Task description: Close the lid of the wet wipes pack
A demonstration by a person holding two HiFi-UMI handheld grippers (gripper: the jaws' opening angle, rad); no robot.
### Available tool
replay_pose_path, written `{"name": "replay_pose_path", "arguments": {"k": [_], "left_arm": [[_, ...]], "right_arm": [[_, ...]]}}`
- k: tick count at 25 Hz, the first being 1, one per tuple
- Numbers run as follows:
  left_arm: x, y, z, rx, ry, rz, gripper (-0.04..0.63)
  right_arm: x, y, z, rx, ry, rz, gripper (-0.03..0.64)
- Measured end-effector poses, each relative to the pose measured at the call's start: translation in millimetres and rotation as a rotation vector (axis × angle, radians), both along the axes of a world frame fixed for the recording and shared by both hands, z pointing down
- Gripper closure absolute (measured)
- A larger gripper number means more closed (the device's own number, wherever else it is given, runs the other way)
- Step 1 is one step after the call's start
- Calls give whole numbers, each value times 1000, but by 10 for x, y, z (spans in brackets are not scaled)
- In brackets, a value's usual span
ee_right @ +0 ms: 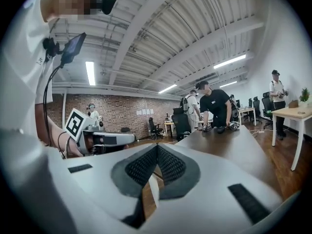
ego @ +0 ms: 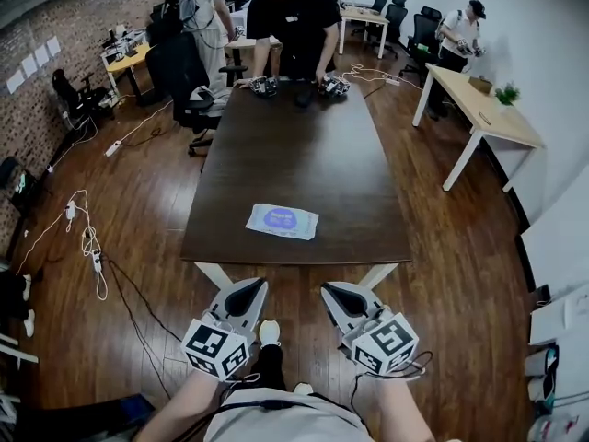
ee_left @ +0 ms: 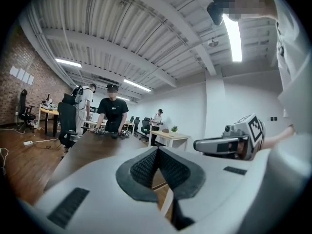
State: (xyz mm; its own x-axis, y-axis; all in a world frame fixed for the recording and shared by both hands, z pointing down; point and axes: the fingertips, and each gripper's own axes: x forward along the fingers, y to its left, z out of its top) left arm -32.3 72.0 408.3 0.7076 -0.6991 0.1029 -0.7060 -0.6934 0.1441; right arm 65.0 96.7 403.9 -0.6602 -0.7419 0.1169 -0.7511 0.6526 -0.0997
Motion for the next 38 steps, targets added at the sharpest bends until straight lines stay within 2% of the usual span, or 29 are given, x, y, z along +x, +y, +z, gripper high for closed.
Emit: {"name": "replay_pose_path", "arguments": {"k": [6,13,19,27,38], "left_arm": [[-34,615,-40,13,13,-24,594],[-84,955,-179,29,18,-24,594],[-127,989,-203,50,3,-1,594],[-295,963,-283,42,4,24,594],[-297,910,-333,38,10,51,594]], "right_arm": [[48,644,-30,19,-3,6,609],[6,963,-147,31,-2,9,609],[-75,982,-199,54,10,8,609],[-245,968,-317,61,4,35,609],[-268,925,-345,56,1,64,609]]}}
